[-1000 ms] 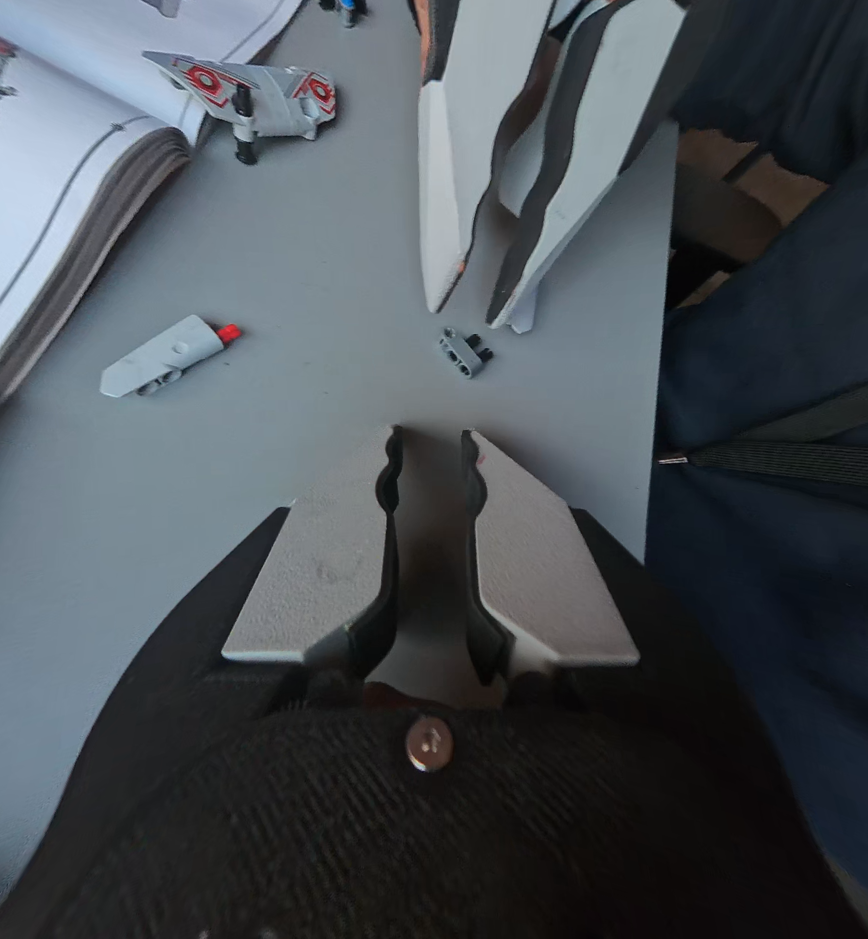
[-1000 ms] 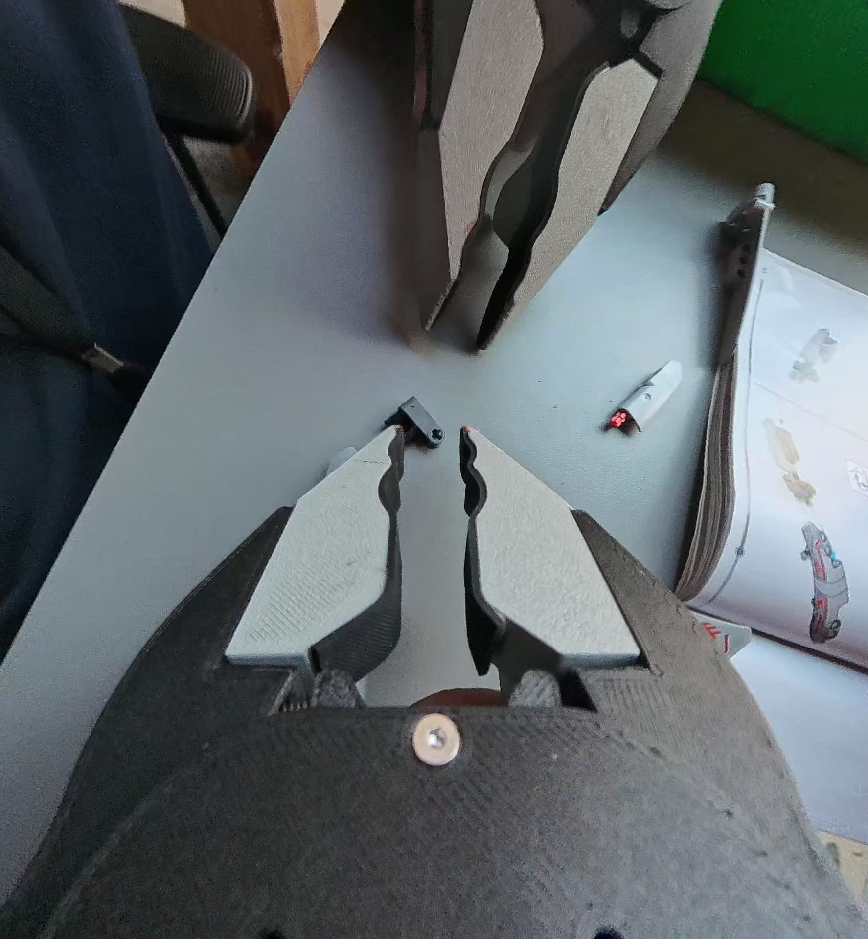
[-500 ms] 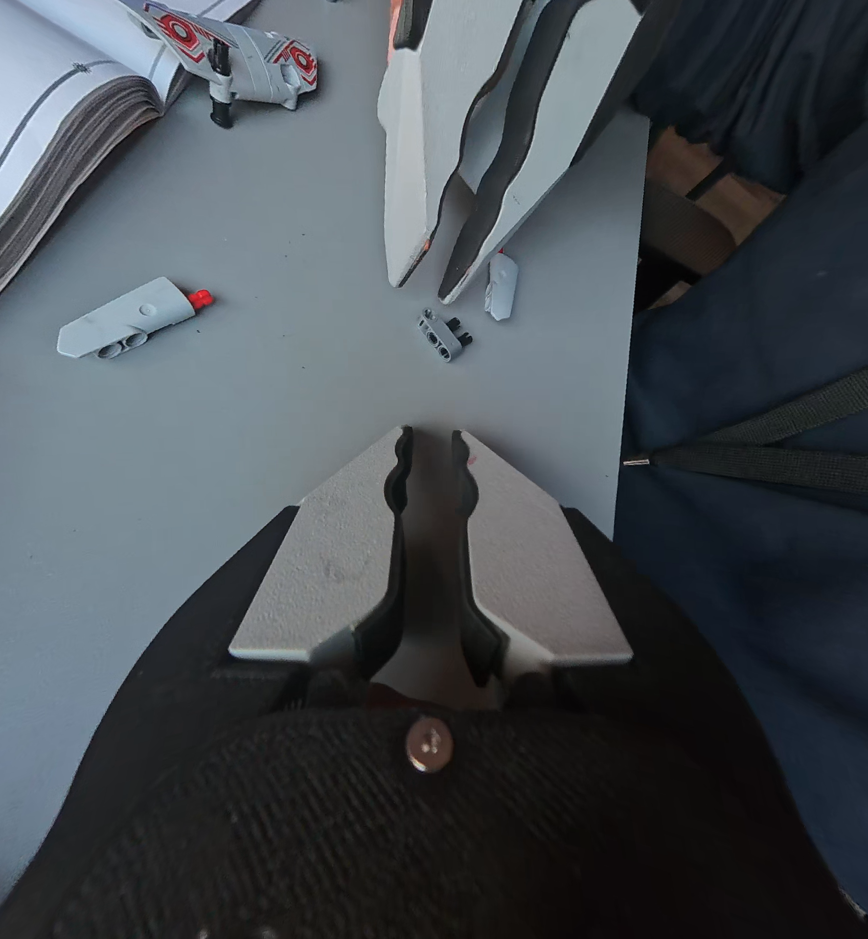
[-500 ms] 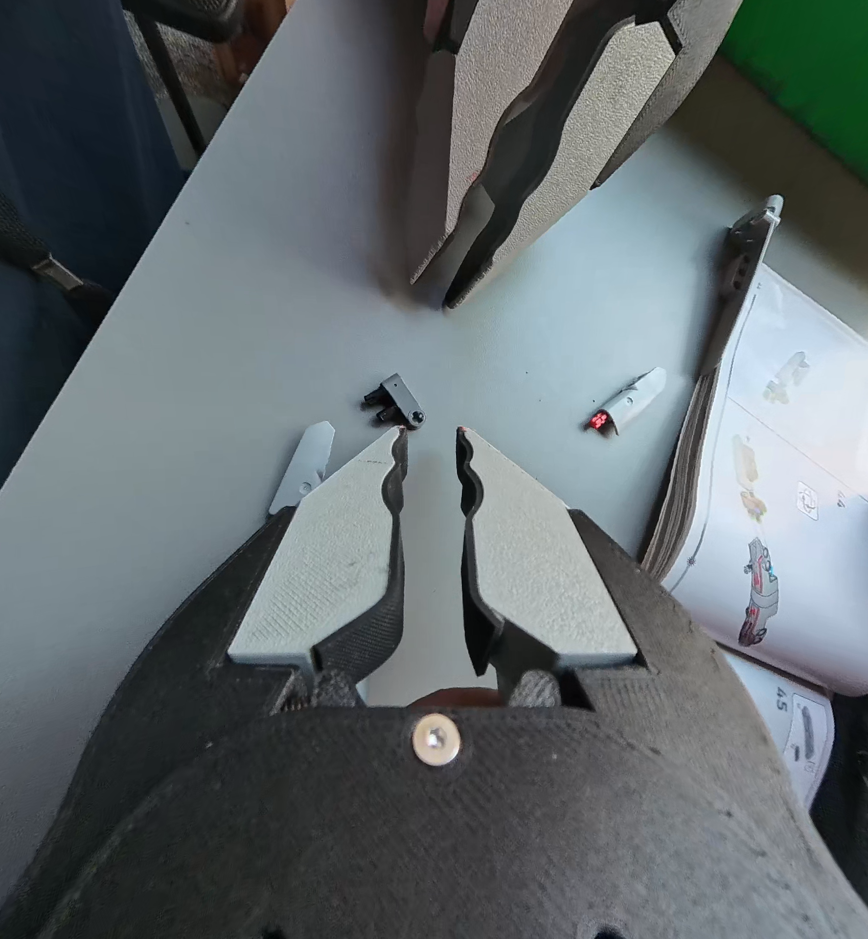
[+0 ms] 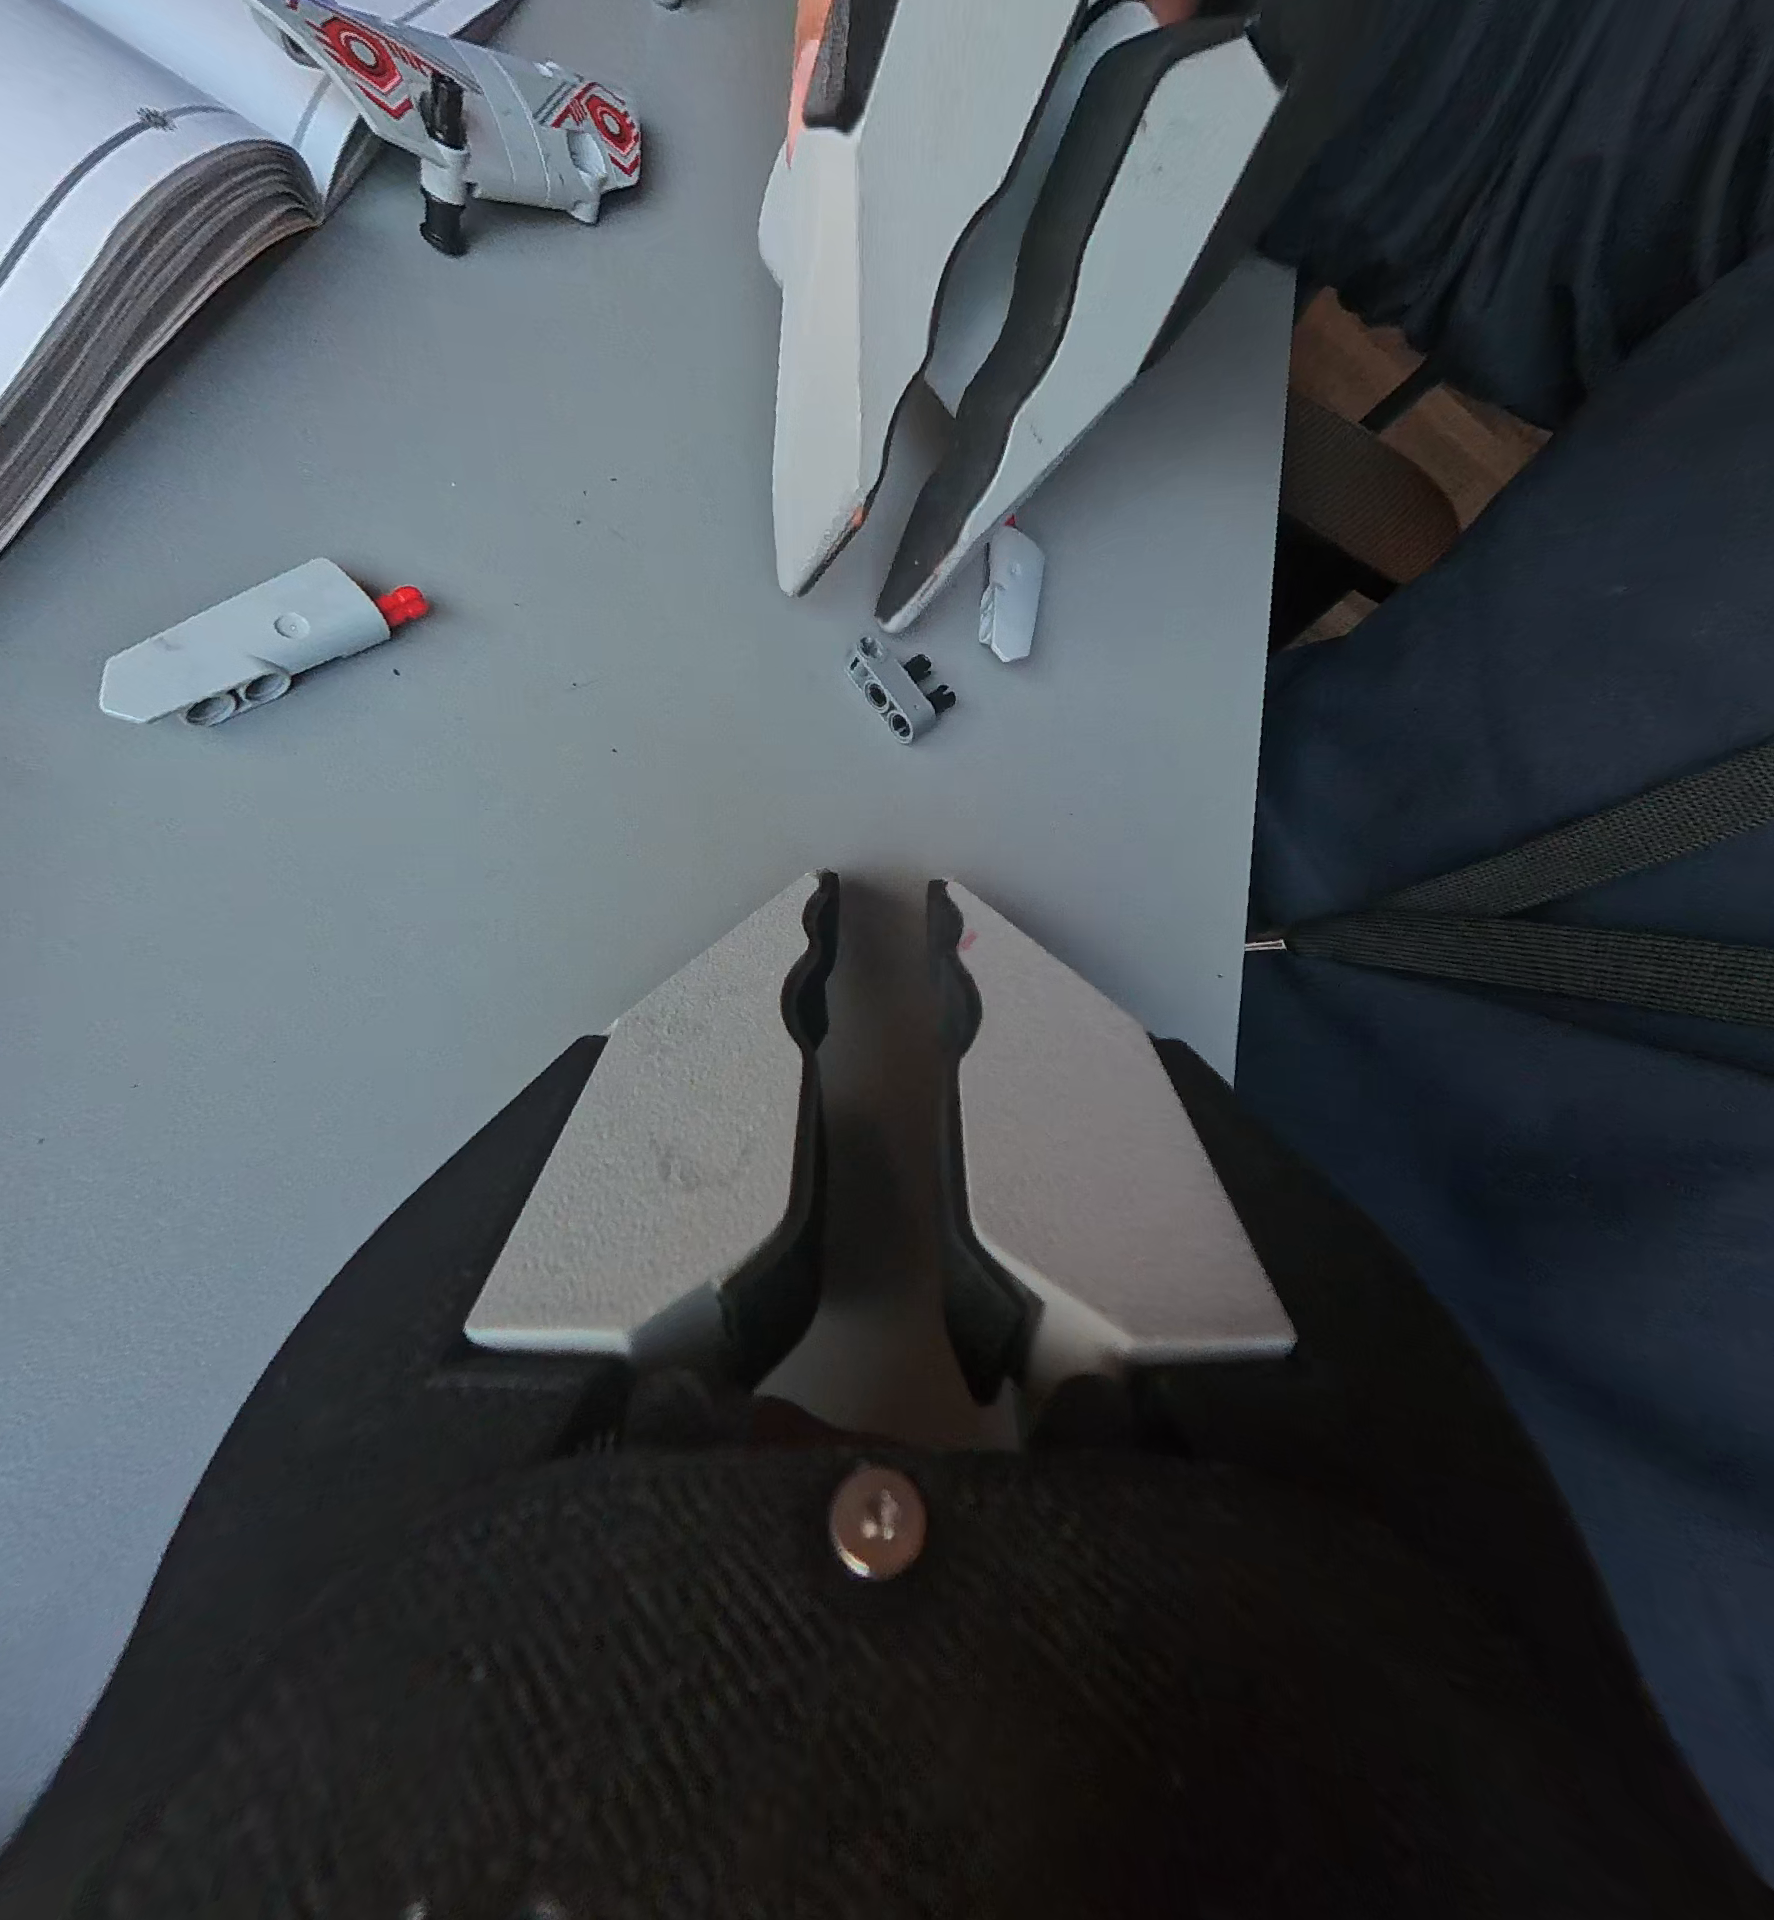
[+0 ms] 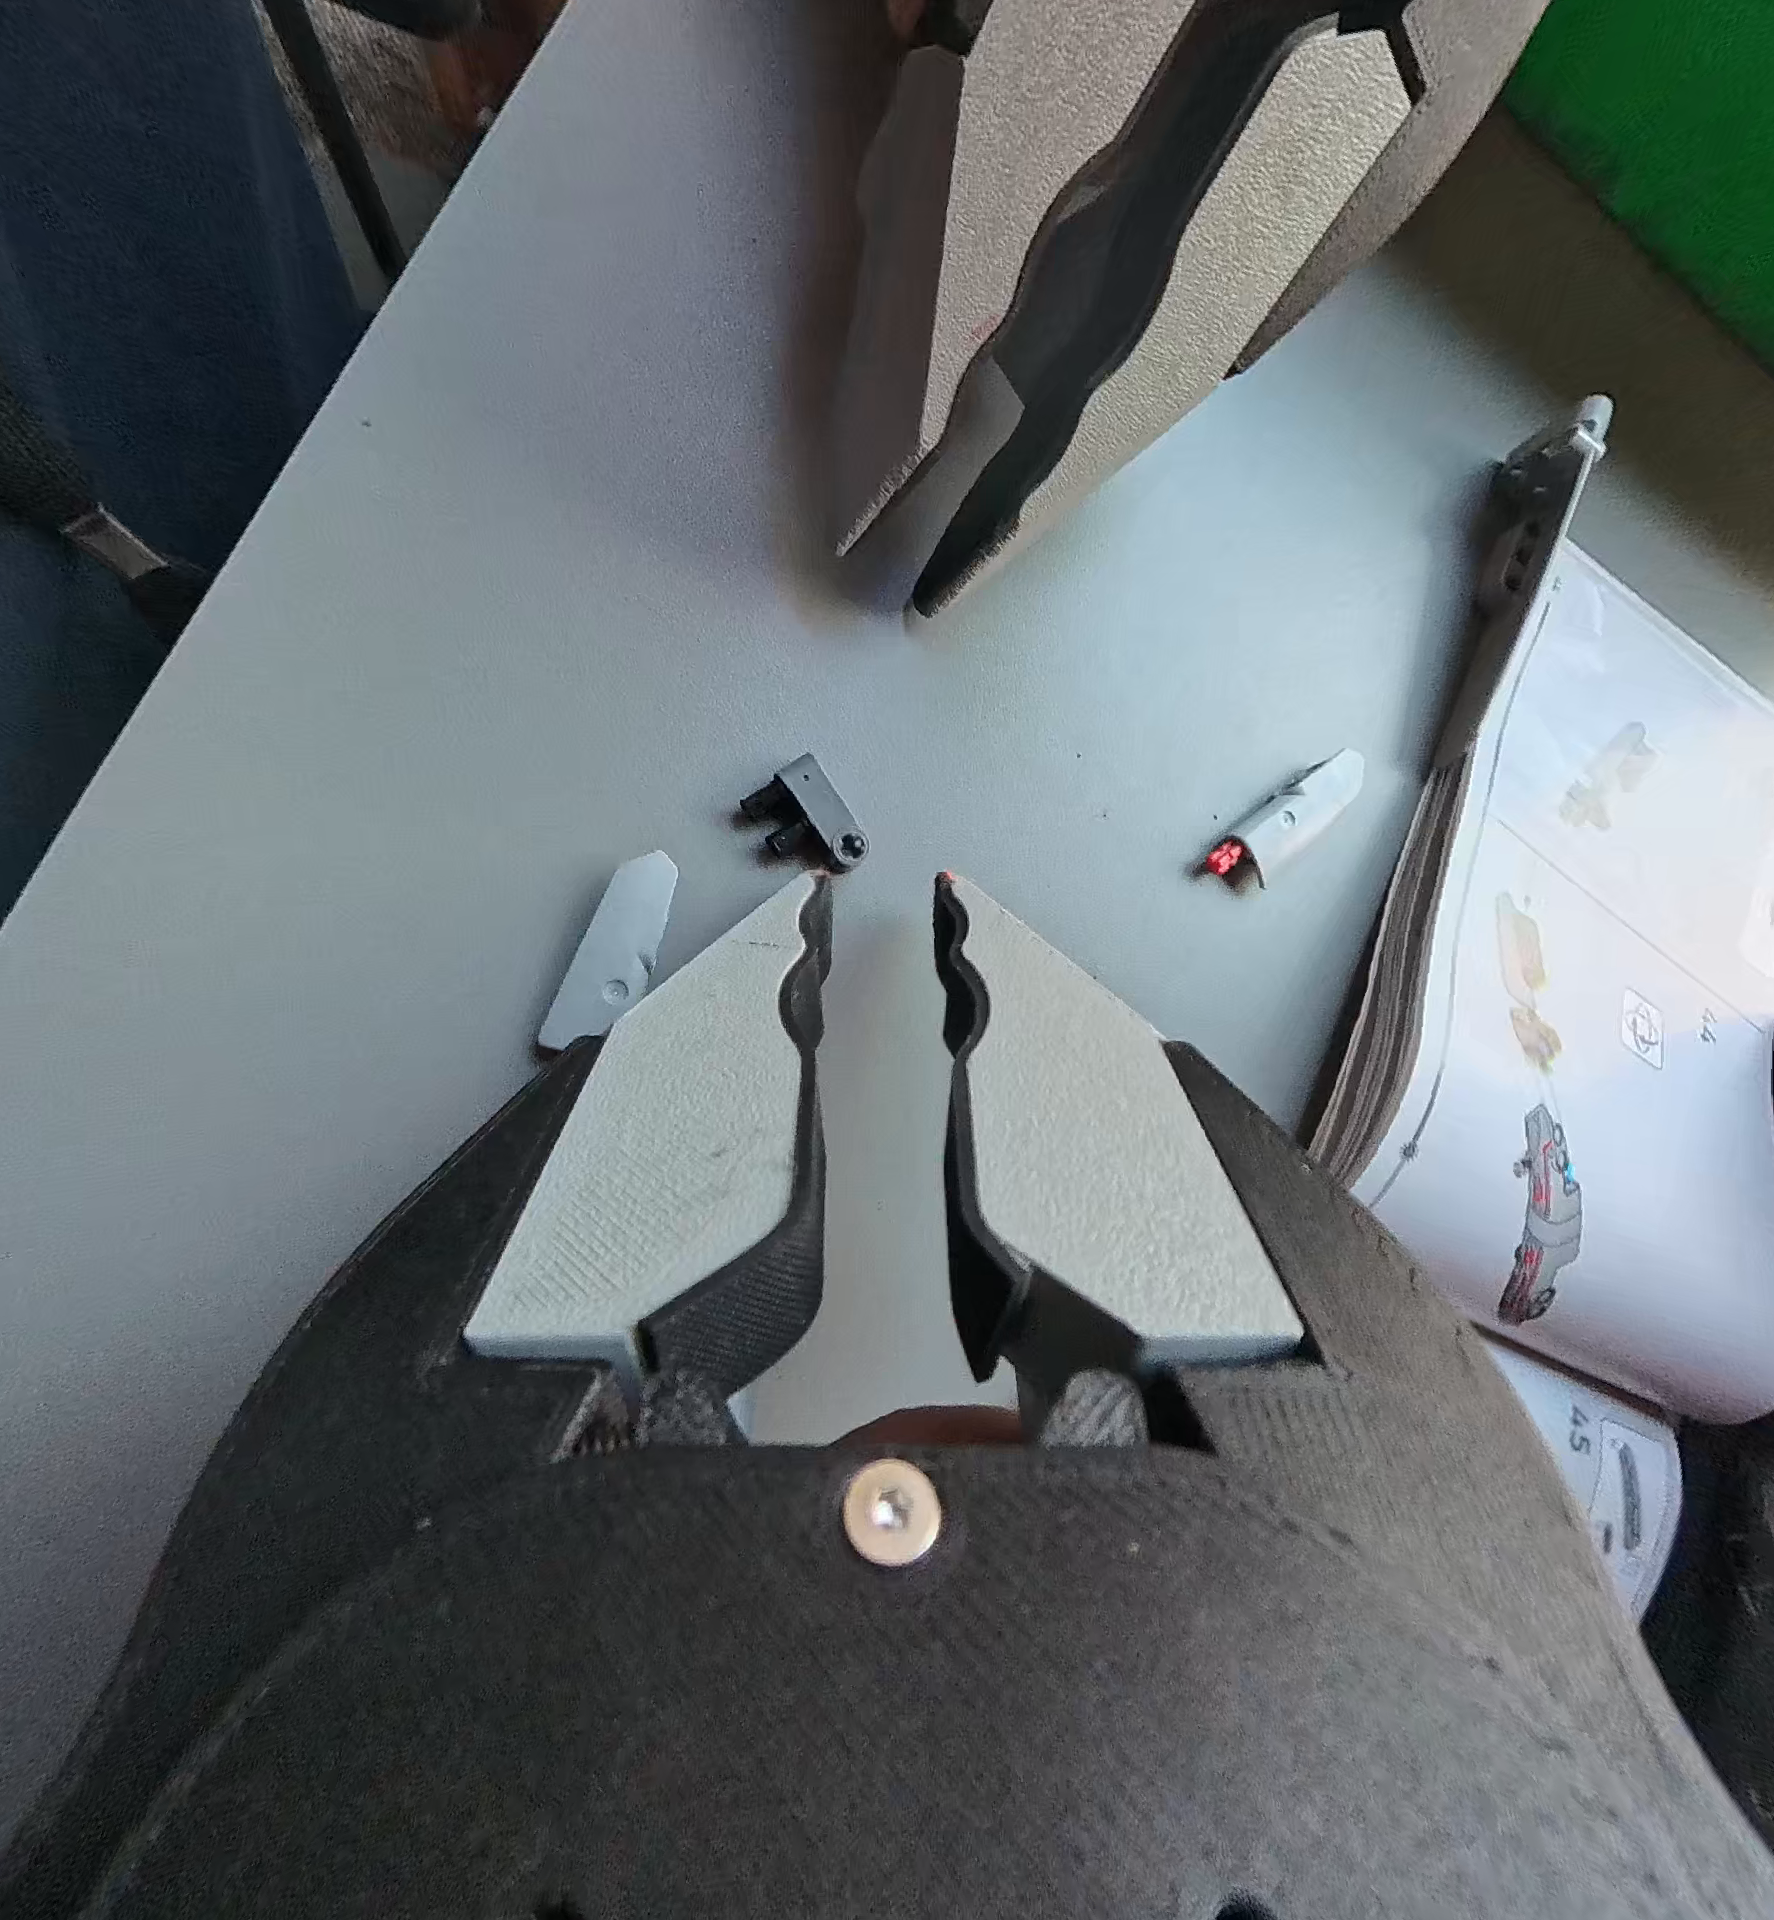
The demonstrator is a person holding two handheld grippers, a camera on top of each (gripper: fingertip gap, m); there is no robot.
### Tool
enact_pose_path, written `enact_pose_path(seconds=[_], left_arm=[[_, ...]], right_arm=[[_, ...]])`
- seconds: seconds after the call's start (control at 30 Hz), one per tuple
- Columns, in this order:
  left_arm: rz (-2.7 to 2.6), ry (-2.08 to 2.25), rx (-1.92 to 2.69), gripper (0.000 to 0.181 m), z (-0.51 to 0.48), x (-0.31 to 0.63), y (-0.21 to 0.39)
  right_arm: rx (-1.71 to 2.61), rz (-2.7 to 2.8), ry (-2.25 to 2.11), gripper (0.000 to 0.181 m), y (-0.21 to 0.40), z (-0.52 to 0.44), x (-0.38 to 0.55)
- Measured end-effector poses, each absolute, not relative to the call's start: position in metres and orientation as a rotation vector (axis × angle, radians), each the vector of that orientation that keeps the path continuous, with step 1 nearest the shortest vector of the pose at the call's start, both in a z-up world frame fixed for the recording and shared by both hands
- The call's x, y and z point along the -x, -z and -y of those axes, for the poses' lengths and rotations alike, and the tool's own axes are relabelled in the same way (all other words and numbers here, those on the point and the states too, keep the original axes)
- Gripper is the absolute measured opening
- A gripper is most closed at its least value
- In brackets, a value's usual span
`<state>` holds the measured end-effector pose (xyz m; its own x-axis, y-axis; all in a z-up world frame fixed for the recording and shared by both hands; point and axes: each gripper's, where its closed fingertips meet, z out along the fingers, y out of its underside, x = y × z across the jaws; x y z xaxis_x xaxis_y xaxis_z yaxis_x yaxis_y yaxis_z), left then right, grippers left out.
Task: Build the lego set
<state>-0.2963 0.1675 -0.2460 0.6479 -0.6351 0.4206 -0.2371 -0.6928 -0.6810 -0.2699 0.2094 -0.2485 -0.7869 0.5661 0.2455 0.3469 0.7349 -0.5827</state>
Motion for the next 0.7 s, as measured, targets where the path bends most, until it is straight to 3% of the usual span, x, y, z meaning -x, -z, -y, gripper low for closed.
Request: enact_pose_path(seconds=[0.03, 0.43, 0.7], left_arm=[[-0.676, 0.887, 2.278, 0.014, -0.168, 0.296, 0.246], [-0.670, 0.902, 2.280, 0.012, -0.167, 0.296, 0.246], [-0.548, 0.930, 2.242, 0.020, -0.184, 0.286, 0.238]], right_arm=[[0.689, 2.530, -0.729, 0.017, 0.249, -0.208, 0.271], [0.438, 2.675, -0.597, 0.006, 0.254, -0.197, 0.269], [0.617, 2.480, -0.649, 0.004, 0.237, -0.210, 0.267]])
